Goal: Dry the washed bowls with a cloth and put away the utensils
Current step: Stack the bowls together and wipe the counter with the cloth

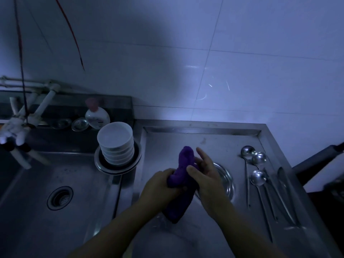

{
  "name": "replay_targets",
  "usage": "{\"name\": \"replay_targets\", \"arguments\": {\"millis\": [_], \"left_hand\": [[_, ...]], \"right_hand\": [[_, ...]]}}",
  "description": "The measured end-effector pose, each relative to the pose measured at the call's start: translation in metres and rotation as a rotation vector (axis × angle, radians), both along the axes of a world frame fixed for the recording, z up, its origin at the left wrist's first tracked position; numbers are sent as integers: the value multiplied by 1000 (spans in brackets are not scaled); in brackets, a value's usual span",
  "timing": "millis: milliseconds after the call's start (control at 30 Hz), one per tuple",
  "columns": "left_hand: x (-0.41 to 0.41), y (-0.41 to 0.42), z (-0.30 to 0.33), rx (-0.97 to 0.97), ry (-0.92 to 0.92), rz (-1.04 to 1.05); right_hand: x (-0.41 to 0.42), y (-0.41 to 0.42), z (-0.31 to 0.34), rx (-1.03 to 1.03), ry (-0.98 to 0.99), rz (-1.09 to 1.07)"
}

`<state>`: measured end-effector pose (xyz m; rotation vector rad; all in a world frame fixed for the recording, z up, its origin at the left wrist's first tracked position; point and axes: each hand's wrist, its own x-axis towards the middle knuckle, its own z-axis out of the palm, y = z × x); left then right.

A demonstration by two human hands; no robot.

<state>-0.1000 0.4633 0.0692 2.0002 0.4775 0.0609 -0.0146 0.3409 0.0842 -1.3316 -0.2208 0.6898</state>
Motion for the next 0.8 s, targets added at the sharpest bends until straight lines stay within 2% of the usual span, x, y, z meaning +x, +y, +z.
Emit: {"name": "replay_targets", "arguments": {"millis": [67, 167, 367, 533, 633, 733, 800], "left_hand": [[2, -1, 2, -9, -14, 26], [7, 0, 1, 9, 15, 0], [6, 2, -6, -51, 128, -59], [-4, -2, -7, -194, 131, 170], [-20, -5, -16, -11, 191, 236], [-51, -7, -32, 244, 378, 184], [-78, -8, -44, 237, 495, 133]], "right_hand": [[13, -11, 4, -98, 63, 85], [32, -26, 6, -220, 33, 145], [64, -53, 0, -410, -224, 244], [67, -54, -14, -464, -373, 322], [54, -49, -33, -501, -421, 359], [29, -50, -59, -567, -381, 459], [9, -54, -80, -621, -318, 564]]}}
